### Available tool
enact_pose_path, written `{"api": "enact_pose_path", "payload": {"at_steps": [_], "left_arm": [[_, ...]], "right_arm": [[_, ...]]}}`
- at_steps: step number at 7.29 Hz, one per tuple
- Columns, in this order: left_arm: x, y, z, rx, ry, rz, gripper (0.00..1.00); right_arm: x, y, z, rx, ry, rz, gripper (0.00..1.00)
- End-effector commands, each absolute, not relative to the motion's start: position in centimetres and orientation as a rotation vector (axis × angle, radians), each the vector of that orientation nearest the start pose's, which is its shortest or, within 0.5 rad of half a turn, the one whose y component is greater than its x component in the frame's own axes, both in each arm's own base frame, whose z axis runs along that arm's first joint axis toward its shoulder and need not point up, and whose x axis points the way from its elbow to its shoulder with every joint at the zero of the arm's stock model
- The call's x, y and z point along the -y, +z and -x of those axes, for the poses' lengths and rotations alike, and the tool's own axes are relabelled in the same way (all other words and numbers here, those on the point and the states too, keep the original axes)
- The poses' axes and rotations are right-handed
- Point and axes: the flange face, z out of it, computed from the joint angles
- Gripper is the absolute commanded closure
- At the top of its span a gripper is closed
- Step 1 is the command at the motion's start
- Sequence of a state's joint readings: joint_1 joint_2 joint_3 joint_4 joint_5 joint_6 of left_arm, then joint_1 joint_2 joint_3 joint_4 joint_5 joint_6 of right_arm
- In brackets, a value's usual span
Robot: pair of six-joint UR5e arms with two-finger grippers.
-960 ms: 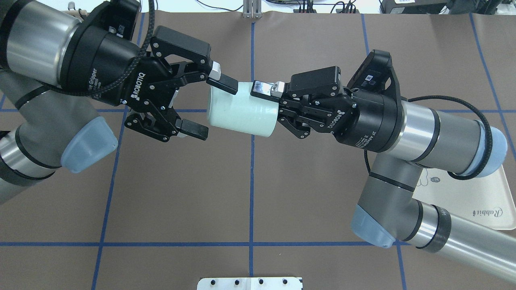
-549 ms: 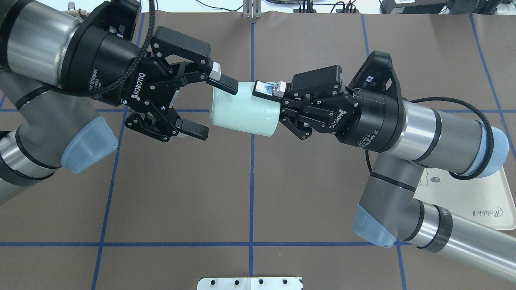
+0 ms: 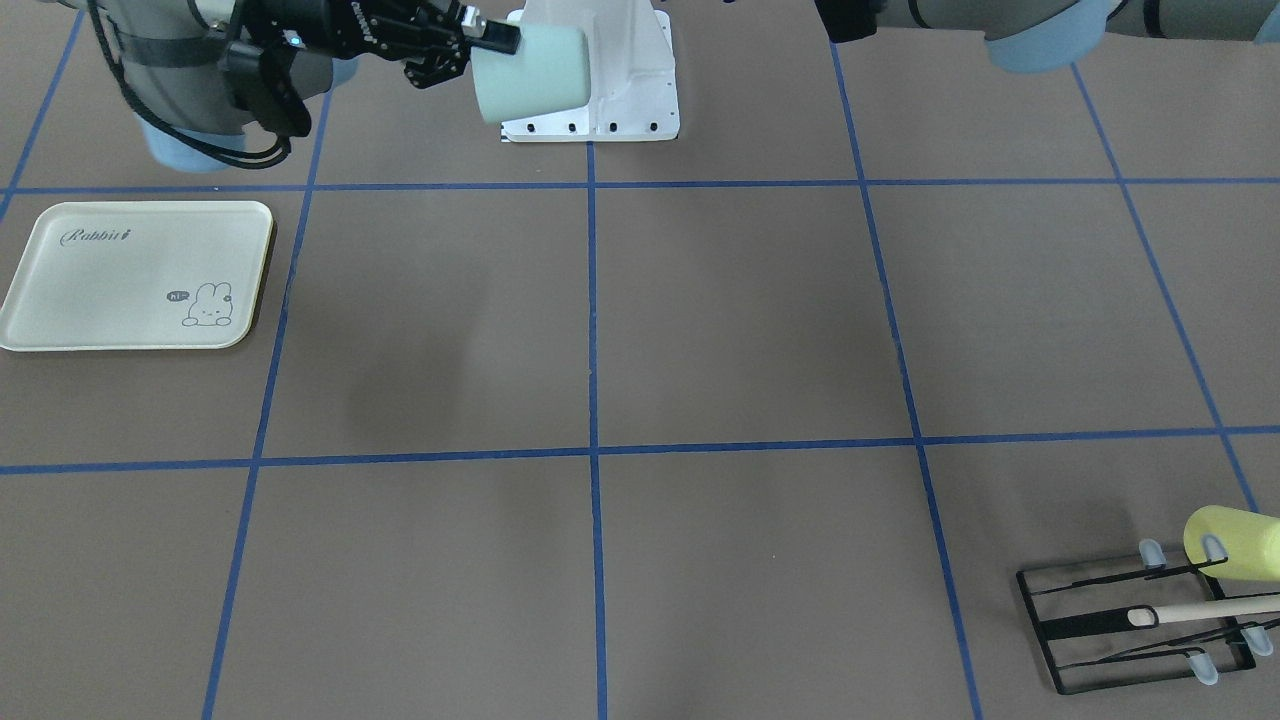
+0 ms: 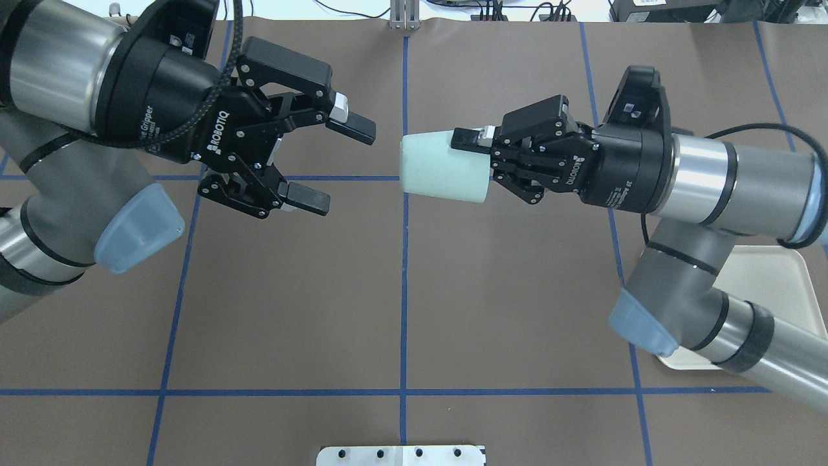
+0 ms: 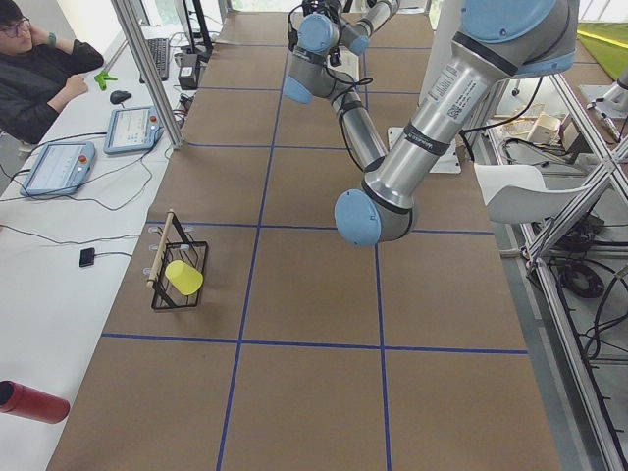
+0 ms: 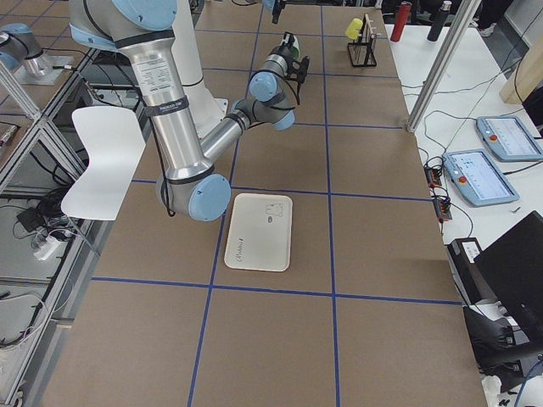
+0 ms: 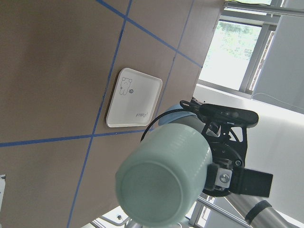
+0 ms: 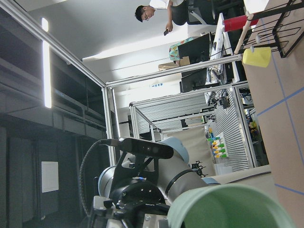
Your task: Left arm grabs green cup and hands to right arm on tray
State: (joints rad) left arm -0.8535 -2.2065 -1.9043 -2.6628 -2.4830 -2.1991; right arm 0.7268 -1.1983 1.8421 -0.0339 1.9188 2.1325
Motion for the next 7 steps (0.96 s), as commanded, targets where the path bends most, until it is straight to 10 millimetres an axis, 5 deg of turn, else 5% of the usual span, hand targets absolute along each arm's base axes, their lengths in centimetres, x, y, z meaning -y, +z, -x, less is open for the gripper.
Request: {"api": "enact_pose_path", "payload": {"at_steps": [1,3,7], "left_arm": [[42.2,9.4,-26.2,-1.809,-0.114,0.227,0.00],[45.2,16.5,-21.1,-1.731,-0.148,0.018,0.00],[50.0,26.5,-12.3,-1.431,-0.117,-0.350,0.01]], "right_arm": [[45.3,21.2,24.3,1.833,0.309,-0.061,1.00],[47.8,25.4,22.1,1.633,0.310,-0.205,1.00],[52.6,32.1,16.2,1.233,0.203,-0.439,1.00]]}}
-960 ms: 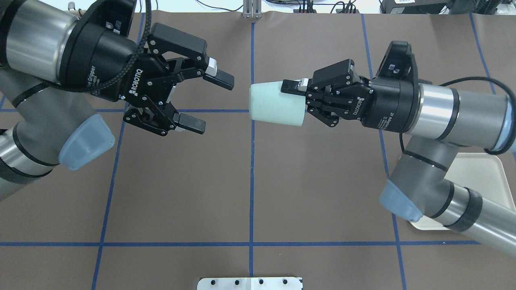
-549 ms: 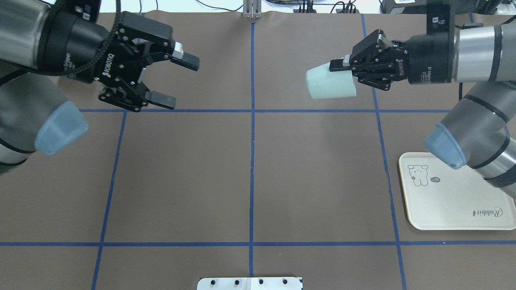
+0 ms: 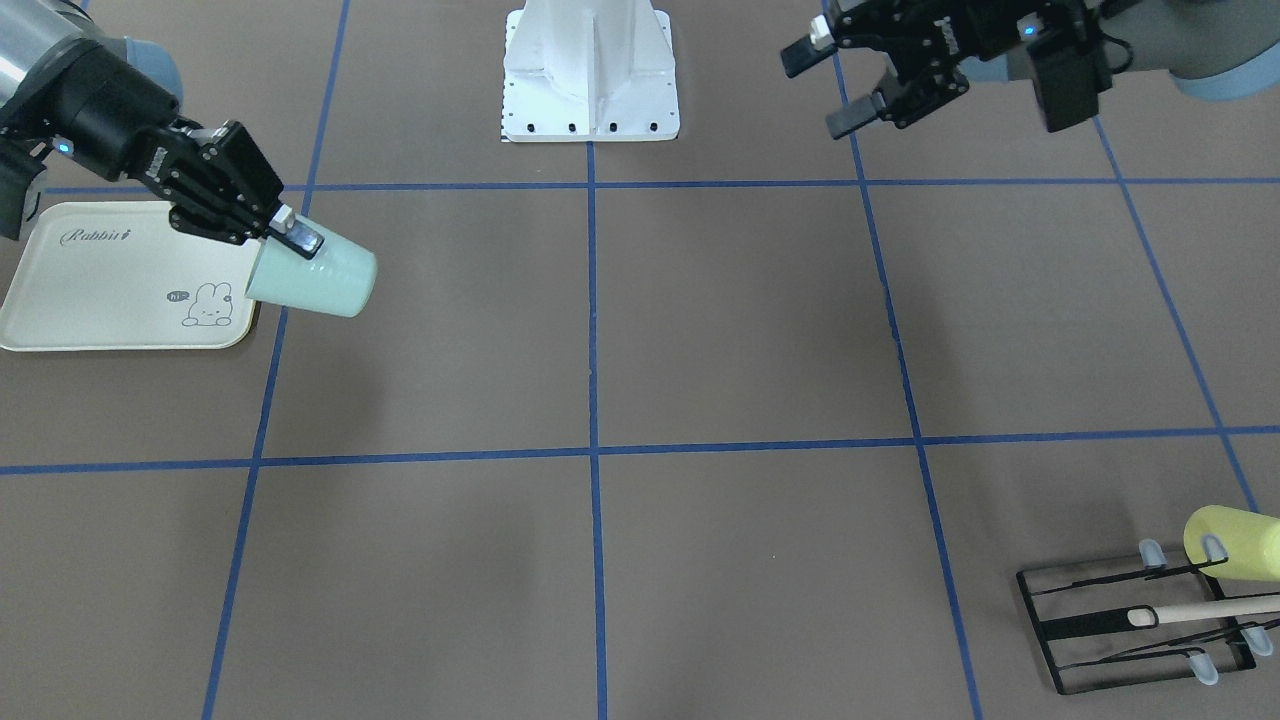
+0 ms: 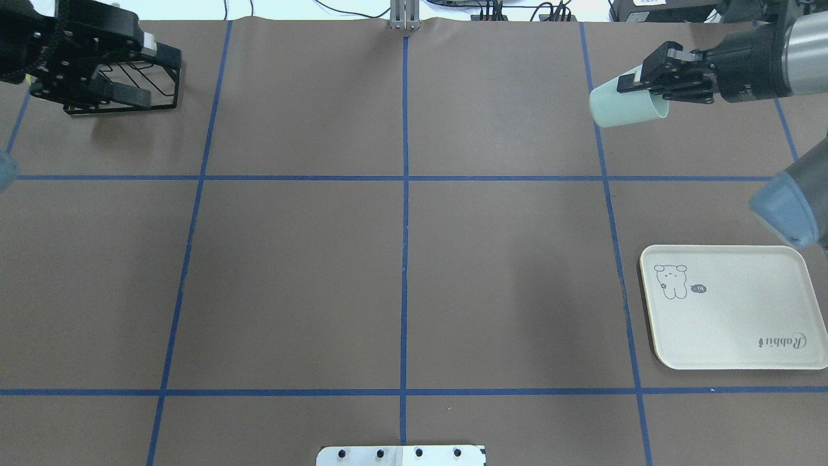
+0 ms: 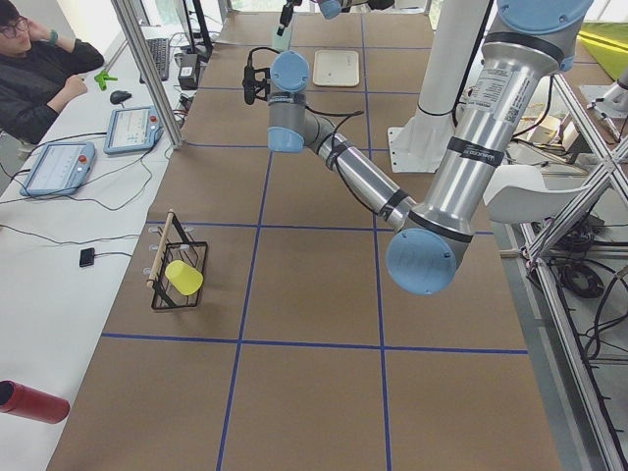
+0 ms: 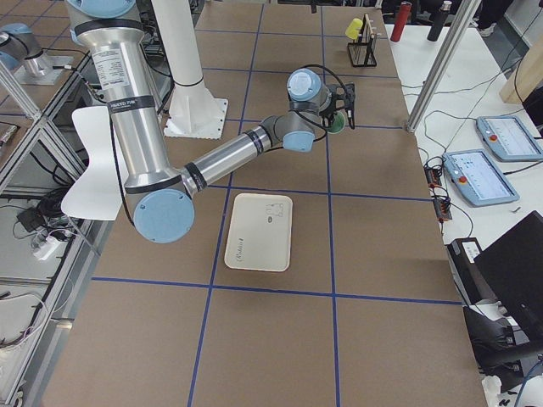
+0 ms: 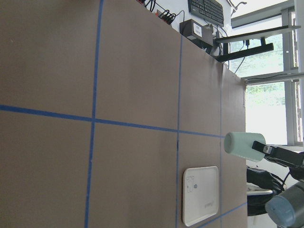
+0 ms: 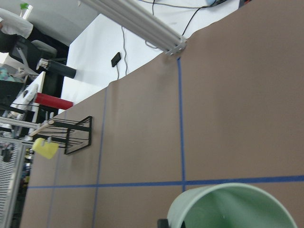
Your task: Left arm grabs green cup and hands to right arm on tray
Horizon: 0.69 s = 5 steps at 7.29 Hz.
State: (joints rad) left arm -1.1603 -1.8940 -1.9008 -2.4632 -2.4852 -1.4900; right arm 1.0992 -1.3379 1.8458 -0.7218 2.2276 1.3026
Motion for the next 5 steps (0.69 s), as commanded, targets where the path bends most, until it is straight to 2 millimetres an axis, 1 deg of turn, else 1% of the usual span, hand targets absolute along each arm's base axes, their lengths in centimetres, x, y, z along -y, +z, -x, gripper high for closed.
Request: {"api": "enact_pose_path", "payload": {"at_steps": [1,2,3,4,5], "left_arm": [[50.7,29.7,-8.8,-1.337,-0.088,-0.441,0.01],[51.0,32.4,-5.6,-1.245,-0.056,-0.501,0.01],[50.9,36.5,-3.5,-1.106,-0.001,-0.564,0.01],[50.9,40.2,-2.5,-0.934,0.067,-0.606,0.01],[50.6,44.1,-1.6,-0.785,0.126,-0.581,0.01]], "right_arm": [[53.0,33.8,15.2,1.162,0.166,-0.452,1.00],[52.6,36.6,14.1,1.089,0.113,-0.473,1.00],[52.3,39.3,12.7,1.014,0.059,-0.482,1.00],[52.2,41.2,11.4,0.944,-0.001,-0.484,1.00],[51.7,43.0,10.6,0.897,-0.042,-0.462,1.00]]}}
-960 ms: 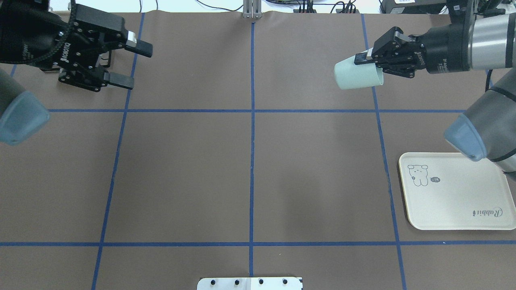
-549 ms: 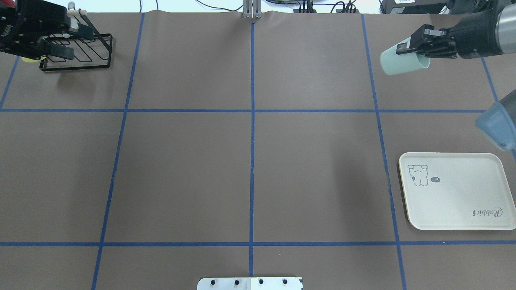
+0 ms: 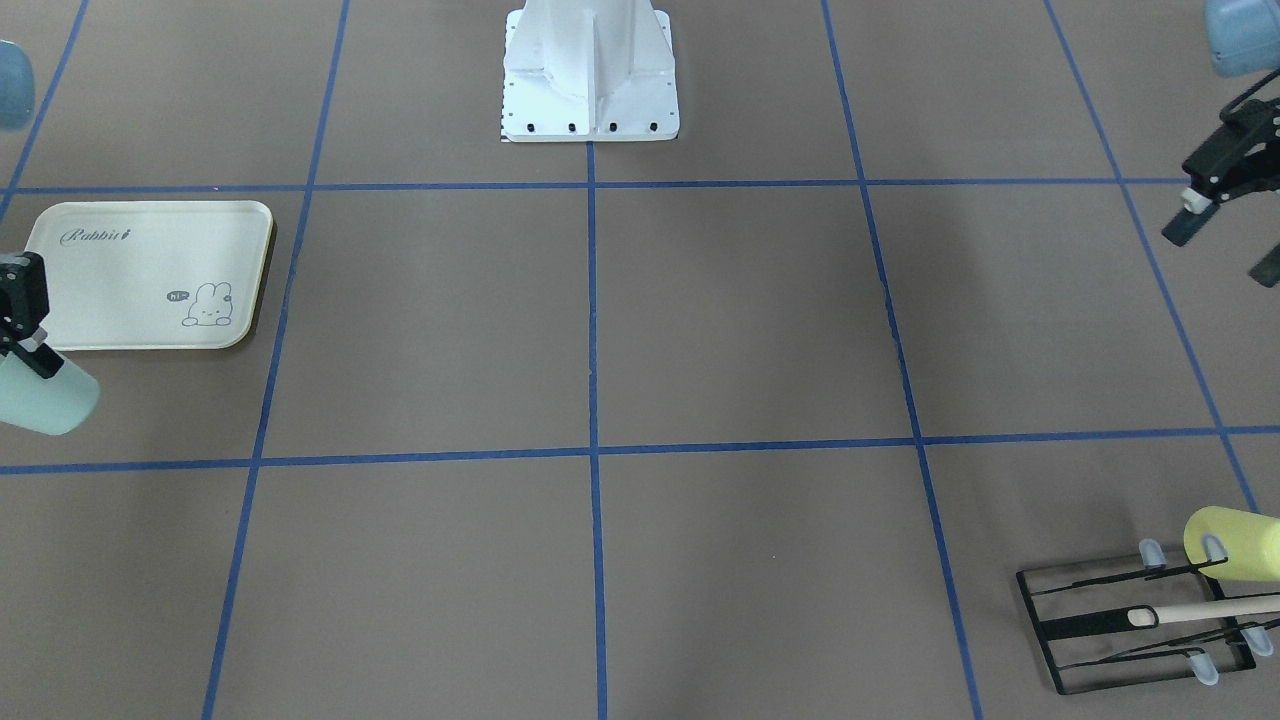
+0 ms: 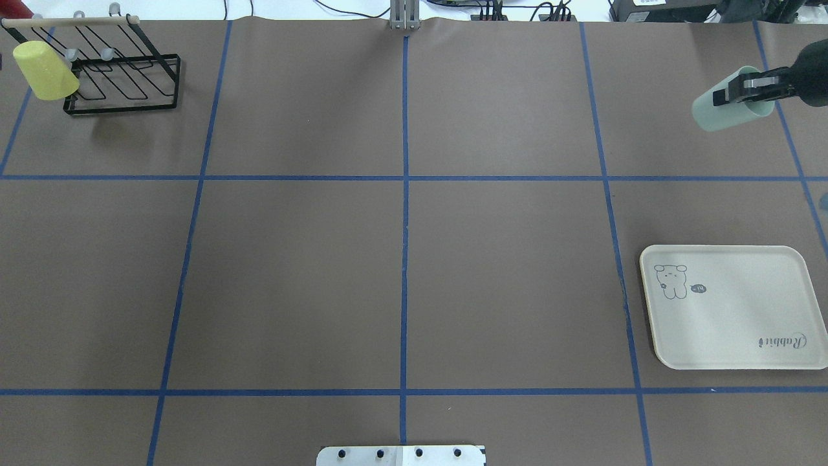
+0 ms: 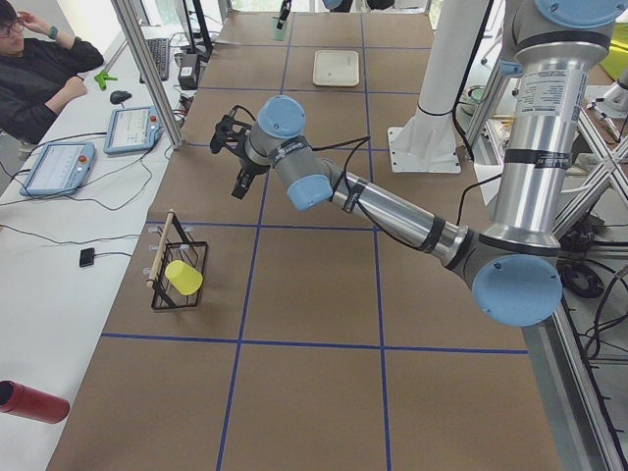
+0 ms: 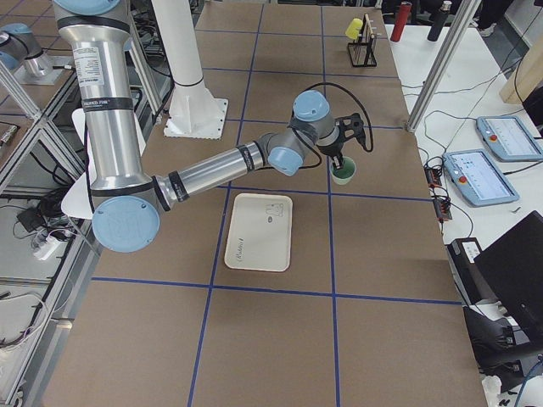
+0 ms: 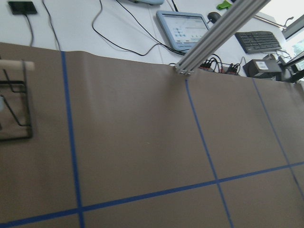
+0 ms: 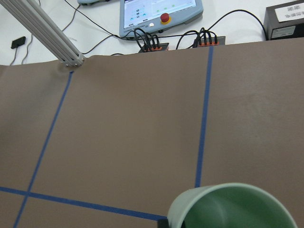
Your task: Left arm grabs green cup and hands to right arm on tray
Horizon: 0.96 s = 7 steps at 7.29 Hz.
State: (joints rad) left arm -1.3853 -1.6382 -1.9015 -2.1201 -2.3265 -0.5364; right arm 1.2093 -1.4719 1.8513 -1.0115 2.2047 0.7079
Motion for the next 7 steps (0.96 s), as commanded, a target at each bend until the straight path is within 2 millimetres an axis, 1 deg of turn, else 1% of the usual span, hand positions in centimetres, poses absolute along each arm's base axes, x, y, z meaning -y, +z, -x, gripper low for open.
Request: {"api": "enact_pose_path", "payload": {"at_steps": [1,2,3,4,5,6,7], "left_arm": [[49.3,48.3,-1.0,-0.694,0.210,-0.506,0.01],[48.7,50.7,-0.7,-0.659,0.265,-0.399,0.01],[48.0,52.9,-0.6,-0.648,0.282,-0.266,0.01],[47.2,54.6,-0.4,-0.635,0.370,-0.208,0.00],[46.0,56.0,1.0,-0.631,0.377,-0.169,0.00],[44.2,57.6,1.3,-0.632,0.392,-0.149,0.00],[44.0,57.7,1.4,-0.632,0.398,-0.150,0.00]], "right_arm": [[51.2,43.8,10.4,0.872,-0.046,-0.416,1.00],[50.2,42.5,10.6,0.847,-0.061,-0.358,1.00],[49.0,41.0,10.7,0.808,-0.101,-0.299,1.00],[47.9,40.6,10.6,0.771,-0.157,-0.249,1.00],[46.9,40.2,10.4,0.750,-0.167,-0.204,1.00],[44.6,41.2,10.4,0.734,-0.172,-0.165,1.00],[42.6,41.3,10.6,0.717,-0.187,-0.164,1.00]]}}
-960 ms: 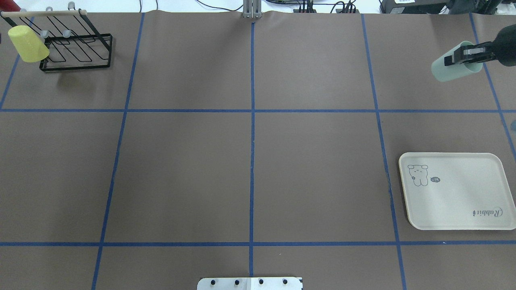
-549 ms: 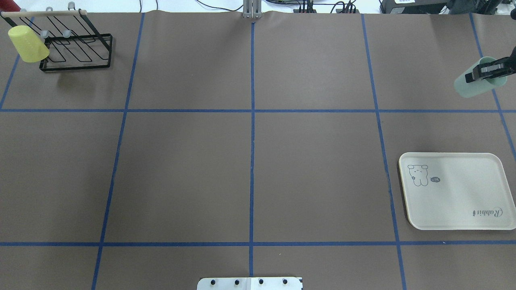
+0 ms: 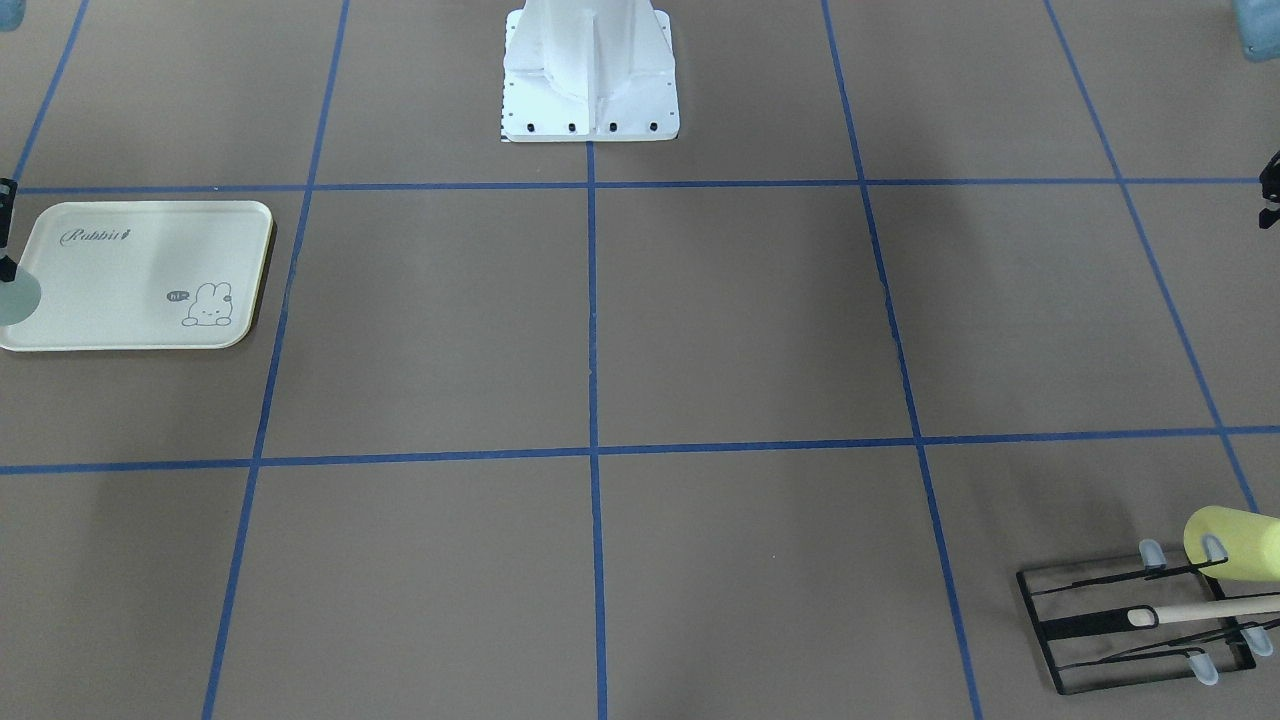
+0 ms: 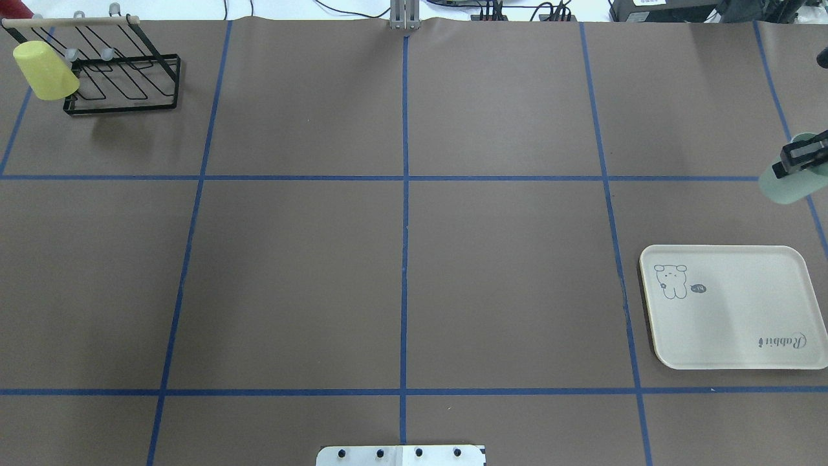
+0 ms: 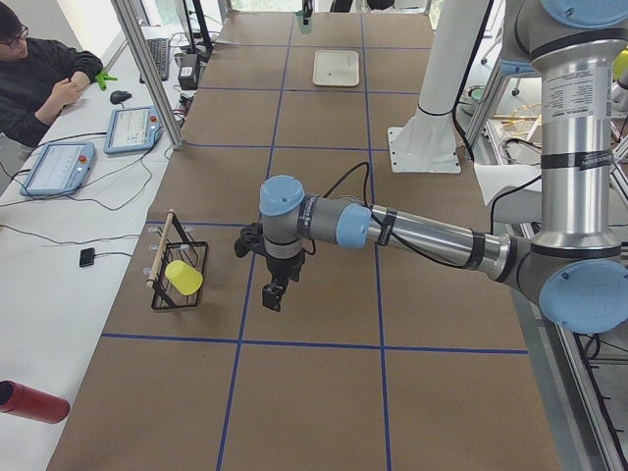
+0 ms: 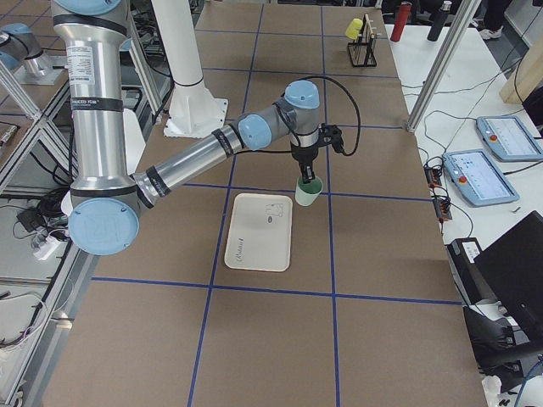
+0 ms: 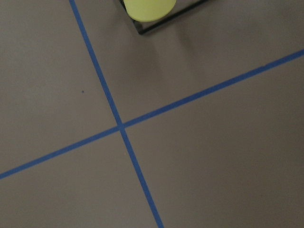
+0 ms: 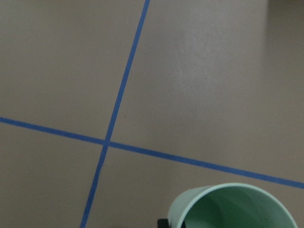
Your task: Left arm grabs green cup and hands to right arm on tray
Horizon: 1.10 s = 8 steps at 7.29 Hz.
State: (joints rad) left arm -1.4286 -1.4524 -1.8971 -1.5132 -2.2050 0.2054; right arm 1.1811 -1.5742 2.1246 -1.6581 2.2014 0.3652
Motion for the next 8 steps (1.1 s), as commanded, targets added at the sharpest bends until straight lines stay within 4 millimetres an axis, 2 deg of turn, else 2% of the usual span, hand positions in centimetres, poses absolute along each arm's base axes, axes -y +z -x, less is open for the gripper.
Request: {"api": "enact_pose_path", "payload": {"at_steps": [1,2,3,4,5,6,8], "left_arm": [[44.0,57.6,1.5,-0.633,0.397,-0.152,0.00],[44.1,57.6,1.6,-0.633,0.393,-0.154,0.00],[44.1,57.6,1.6,-0.633,0.392,-0.153,0.00],[44.1,57.6,1.6,-0.635,0.390,-0.153,0.00],[44.1,57.7,1.6,-0.633,0.390,-0.151,0.00],[44.1,57.9,1.6,-0.635,0.386,-0.147,0.00],[43.7,58.5,1.6,-0.647,0.374,-0.130,0.00]], "right_arm": [[41.6,41.6,11.4,0.662,-0.206,-0.178,1.00],[41.1,41.7,13.3,0.656,-0.222,-0.160,1.00],[40.2,41.5,16.9,0.635,-0.203,-0.160,1.00],[39.1,40.8,20.2,0.687,-0.163,-0.187,1.00],[37.5,41.0,22.4,0.713,-0.152,-0.187,1.00],[35.8,42.4,23.7,0.709,-0.163,-0.195,1.00],[34.2,45.6,25.2,0.762,-0.148,-0.218,1.00]]}}
